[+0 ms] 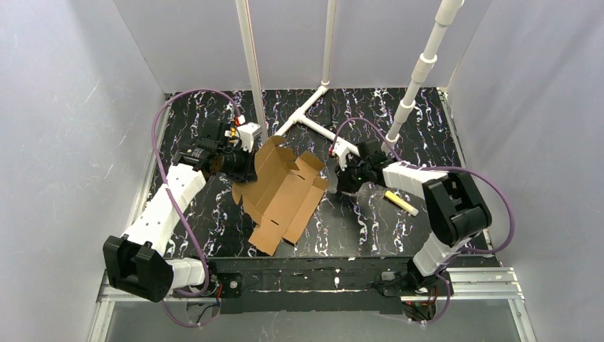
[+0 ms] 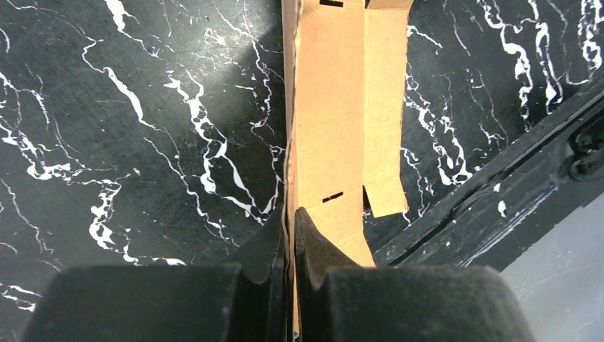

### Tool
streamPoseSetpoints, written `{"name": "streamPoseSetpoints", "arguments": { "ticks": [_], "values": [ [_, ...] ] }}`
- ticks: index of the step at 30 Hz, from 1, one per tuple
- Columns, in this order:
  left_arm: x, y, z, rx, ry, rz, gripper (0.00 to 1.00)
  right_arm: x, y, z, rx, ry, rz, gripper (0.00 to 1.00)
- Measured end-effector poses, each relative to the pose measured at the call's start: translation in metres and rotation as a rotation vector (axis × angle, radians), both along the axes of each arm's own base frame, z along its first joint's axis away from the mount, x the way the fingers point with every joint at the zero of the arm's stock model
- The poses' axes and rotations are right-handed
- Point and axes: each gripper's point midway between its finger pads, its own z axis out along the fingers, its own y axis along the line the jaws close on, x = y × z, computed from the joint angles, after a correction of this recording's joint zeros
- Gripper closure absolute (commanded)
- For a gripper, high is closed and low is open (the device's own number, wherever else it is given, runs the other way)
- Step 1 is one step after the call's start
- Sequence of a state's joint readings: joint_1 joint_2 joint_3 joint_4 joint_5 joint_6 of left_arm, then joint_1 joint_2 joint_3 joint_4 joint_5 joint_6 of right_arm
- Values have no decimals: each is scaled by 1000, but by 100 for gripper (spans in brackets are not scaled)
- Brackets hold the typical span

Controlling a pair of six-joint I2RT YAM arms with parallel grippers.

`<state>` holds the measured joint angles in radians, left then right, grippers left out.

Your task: Fold the paper box

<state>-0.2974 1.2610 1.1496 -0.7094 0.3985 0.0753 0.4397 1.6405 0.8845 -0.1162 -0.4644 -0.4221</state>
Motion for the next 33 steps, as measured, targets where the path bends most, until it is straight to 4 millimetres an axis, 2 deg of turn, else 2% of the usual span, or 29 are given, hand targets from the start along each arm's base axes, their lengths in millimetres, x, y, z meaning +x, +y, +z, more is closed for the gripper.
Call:
{"name": "streamPoseSetpoints", "arguments": {
  "ticks": [3, 8, 13, 19, 28, 33],
  "values": [
    [-1, 1, 1, 38, -15, -12, 100, 4, 3, -13, -1, 37, -68, 84],
    [-3, 3, -2, 130, -39, -47, 100, 15, 10, -7, 48, 32, -128, 81],
    [2, 0, 6, 234, -106, -101, 100, 14, 19, 10, 113, 21, -116, 75],
    [8, -1, 13, 336, -174, -149, 100, 12, 28, 46, 199, -44, -55, 69],
    [3, -7, 18, 465, -243, -237, 100, 12, 37, 58, 241, -49, -12, 56],
    [-1, -12, 18, 470, -247, -256, 100, 16, 49, 66, 279, -55, 54, 44]
  ]
}}
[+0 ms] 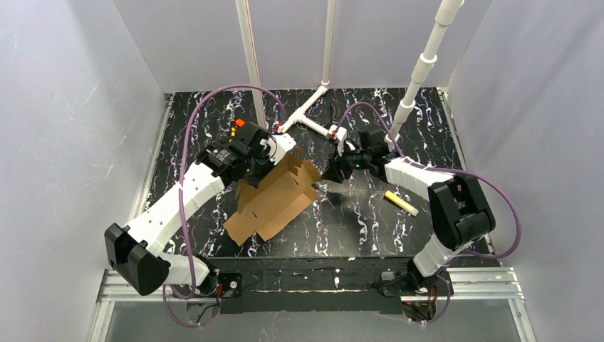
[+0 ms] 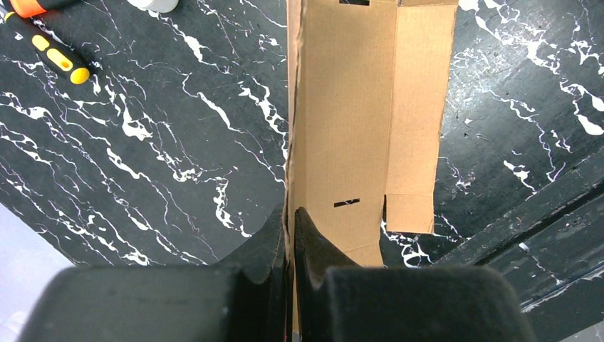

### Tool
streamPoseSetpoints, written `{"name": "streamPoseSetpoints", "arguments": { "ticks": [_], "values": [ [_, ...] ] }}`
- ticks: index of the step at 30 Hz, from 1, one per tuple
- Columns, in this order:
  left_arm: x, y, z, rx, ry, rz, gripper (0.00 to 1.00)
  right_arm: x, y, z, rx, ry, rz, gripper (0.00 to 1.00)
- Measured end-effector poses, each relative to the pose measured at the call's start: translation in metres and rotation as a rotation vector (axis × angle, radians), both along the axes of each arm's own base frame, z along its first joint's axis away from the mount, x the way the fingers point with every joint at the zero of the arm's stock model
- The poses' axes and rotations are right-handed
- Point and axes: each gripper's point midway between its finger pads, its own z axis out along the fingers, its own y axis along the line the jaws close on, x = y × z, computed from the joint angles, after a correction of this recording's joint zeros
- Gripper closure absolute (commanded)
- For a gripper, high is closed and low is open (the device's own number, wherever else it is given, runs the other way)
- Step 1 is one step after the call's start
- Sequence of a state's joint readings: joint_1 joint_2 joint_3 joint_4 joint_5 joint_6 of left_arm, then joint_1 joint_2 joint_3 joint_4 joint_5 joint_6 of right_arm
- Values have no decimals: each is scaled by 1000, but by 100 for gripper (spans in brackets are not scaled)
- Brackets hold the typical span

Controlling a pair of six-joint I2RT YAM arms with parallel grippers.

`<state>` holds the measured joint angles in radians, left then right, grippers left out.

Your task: Fold the paper box

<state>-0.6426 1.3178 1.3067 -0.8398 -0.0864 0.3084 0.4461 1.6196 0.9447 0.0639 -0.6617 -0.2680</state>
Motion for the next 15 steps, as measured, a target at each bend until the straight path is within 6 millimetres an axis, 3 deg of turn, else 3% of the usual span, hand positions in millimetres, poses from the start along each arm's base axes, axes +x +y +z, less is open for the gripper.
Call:
{"name": "streamPoseSetpoints", "arguments": {
  "ticks": [7, 15],
  "values": [
    [-8, -4, 2, -55, 15, 24, 100, -5, 6, -4, 22, 9, 62, 42],
    [-15, -11, -2, -118, 51, 46, 100, 3, 13, -4, 30, -26, 46, 43]
  ]
}}
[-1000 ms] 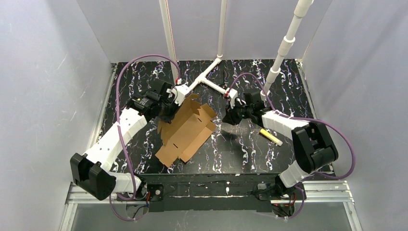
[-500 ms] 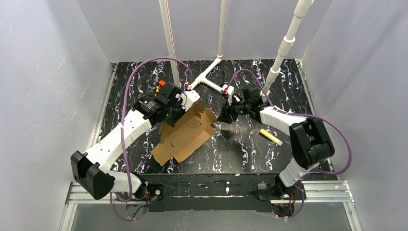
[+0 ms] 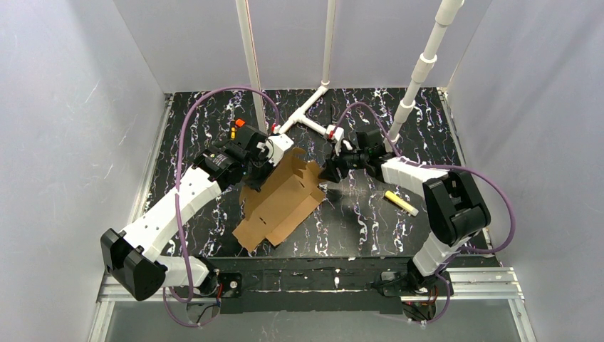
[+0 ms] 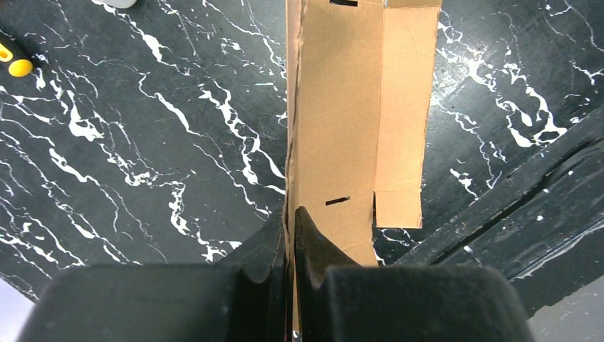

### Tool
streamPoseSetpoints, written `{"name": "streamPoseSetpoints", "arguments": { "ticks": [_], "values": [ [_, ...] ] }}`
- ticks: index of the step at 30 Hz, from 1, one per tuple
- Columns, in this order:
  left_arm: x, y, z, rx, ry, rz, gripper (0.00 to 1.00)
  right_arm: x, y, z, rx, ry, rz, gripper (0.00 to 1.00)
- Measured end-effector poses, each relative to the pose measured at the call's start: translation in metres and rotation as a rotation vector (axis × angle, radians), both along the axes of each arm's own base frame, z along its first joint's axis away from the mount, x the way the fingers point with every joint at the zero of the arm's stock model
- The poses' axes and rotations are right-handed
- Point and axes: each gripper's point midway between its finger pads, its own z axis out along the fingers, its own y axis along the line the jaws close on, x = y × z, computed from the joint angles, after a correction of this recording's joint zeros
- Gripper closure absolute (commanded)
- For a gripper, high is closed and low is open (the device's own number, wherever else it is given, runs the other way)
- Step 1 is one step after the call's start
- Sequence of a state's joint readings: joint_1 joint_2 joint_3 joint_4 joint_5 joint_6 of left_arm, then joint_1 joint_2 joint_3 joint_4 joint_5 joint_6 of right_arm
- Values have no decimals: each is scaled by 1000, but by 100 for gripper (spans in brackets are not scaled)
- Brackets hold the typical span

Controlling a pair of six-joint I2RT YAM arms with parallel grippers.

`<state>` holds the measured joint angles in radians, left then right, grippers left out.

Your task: Fold the paper box

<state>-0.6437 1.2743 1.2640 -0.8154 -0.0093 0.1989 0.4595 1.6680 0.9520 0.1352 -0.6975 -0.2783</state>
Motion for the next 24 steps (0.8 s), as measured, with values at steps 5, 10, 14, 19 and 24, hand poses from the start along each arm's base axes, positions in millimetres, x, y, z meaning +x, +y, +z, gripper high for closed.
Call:
{"name": "streamPoseSetpoints", "arguments": {
  "ticks": [5, 10, 14, 19, 24],
  "values": [
    [-2, -4, 0, -26, 14, 5, 100, 7, 3, -12, -11, 10, -19, 47],
    [-3, -4, -2, -28, 20, 11, 100, 9, 4, -28, -25, 41, -23, 56],
    [-3, -4, -2, -29, 21, 13, 100, 9, 5, -30, -18, 47, -22, 61],
    [-3, -4, -2, -32, 23, 18, 100, 17, 15, -22, 10, 21, -15, 61],
    [-4, -5, -2, -40, 29, 22, 100, 29, 26, -25, 20, 15, -11, 87]
  ]
}}
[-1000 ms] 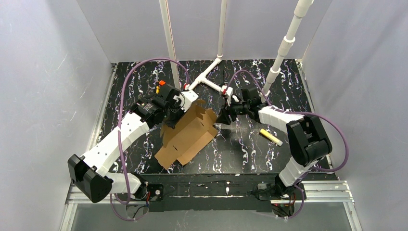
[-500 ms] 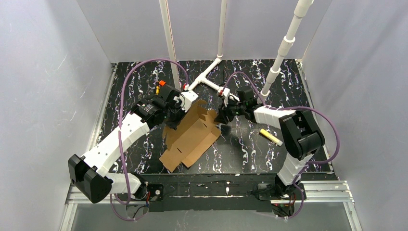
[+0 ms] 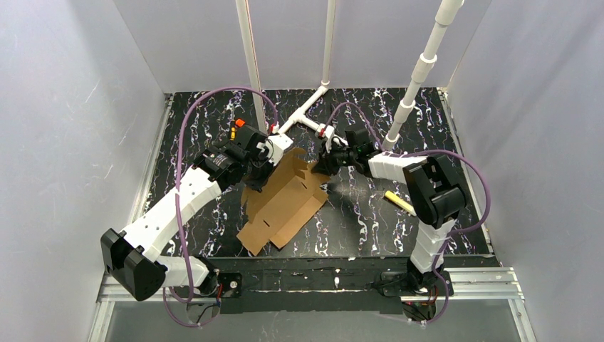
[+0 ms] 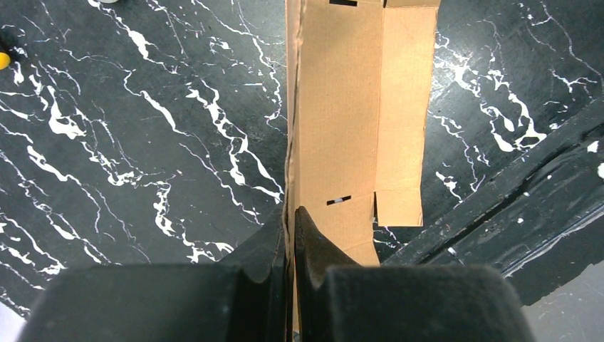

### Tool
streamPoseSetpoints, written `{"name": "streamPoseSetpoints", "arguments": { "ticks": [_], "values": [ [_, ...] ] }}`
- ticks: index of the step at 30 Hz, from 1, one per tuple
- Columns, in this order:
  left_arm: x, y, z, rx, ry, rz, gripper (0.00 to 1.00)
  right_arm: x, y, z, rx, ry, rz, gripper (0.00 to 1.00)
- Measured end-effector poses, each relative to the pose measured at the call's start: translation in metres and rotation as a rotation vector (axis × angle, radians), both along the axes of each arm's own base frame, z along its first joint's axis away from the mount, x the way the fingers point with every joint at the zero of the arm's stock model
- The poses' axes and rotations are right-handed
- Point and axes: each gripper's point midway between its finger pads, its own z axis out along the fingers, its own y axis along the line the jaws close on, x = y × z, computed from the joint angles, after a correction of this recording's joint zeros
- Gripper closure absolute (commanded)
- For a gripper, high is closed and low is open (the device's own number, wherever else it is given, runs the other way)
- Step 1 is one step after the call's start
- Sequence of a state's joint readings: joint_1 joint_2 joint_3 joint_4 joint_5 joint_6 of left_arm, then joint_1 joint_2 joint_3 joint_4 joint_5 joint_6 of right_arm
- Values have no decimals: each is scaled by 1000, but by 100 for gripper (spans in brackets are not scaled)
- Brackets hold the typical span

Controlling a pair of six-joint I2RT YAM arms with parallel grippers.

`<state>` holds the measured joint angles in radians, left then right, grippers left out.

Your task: Fold the paper box

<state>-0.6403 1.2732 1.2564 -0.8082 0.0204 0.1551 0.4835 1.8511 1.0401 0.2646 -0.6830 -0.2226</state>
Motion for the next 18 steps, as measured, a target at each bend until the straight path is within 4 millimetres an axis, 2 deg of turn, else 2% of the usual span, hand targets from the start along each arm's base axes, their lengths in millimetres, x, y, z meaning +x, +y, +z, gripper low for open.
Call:
{"name": "streamPoseSetpoints", "arguments": {
  "ticks": [1, 2, 8, 13, 18],
  "values": [
    [0, 0, 0, -5, 3, 3, 100, 0, 1, -3, -1, 10, -1, 97],
    [0, 0, 0, -12, 8, 4, 100, 0, 1, -4, -2, 13, 1, 99],
    [2, 3, 3, -118, 72, 57, 100, -4, 2, 2, 34, -17, 13, 99],
    [0, 6, 9, -260, 144, 116, 100, -12, 0, 21, 102, -96, 8, 99],
    [-6, -9, 17, -385, 221, 109, 100, -11, 2, 33, 166, -163, -4, 99]
  ]
}}
